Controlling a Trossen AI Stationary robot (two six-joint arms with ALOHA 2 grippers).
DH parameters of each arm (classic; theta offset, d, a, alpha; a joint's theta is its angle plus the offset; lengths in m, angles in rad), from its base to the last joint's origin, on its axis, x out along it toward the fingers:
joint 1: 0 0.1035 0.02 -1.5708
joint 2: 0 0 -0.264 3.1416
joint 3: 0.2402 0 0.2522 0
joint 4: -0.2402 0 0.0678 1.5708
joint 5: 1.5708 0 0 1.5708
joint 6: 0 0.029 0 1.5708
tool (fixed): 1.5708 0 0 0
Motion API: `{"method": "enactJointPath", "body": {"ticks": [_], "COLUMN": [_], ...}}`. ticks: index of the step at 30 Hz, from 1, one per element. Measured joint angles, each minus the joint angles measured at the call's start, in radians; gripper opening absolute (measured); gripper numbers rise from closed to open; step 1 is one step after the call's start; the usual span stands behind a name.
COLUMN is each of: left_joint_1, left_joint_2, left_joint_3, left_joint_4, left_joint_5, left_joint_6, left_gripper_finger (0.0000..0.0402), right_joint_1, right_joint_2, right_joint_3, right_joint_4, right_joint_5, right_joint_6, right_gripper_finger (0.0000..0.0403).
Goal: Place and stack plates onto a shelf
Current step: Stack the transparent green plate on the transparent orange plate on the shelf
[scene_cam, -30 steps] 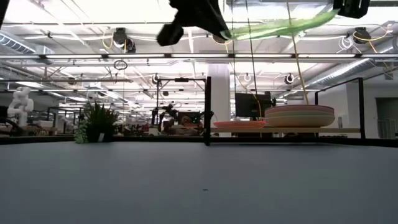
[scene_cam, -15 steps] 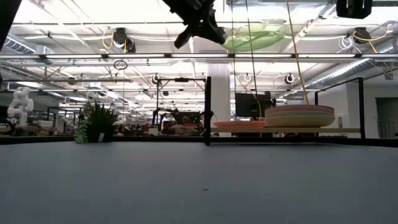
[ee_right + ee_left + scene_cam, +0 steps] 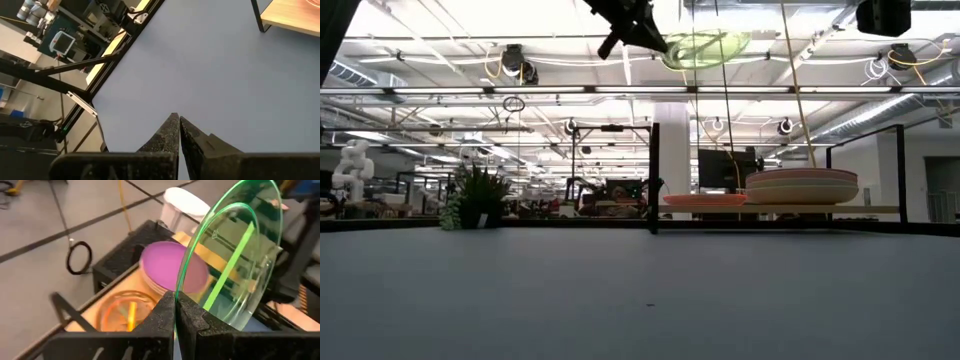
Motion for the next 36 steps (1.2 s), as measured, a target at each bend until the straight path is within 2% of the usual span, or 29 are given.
{"method": "enactJointPath", "body": {"ticks": [14, 23, 31, 36], "left_joint_1": [0.096, 0.131, 0.126, 0.115], "left_joint_2": [0.008, 0.117, 0.234, 0.258], "left_joint_3": [0.011, 0.010, 0.009, 0.009], "left_joint_4": [0.110, 0.188, 0.201, 0.209], "left_joint_5": [-0.028, -0.013, 0.032, 0.032], "left_joint_6": [0.064, 0.250, 0.238, 0.310], "left_gripper_finger": [0.0003, 0.0003, 0.0003, 0.0003], "right_joint_1": [0.000, 0.000, 0.000, 0.000], "right_joint_2": [0.060, 0.060, 0.070, 0.073], "right_joint_3": [0.000, 0.000, 0.000, 0.000], "right_joint_4": [0.041, 0.069, 0.101, 0.106], "right_joint_5": [0.000, 0.001, 0.026, 0.026], "right_joint_6": [0.026, 0.026, 0.026, 0.026], "right_gripper_finger": [0.0000, 0.0000, 0.0000, 0.0000]}}
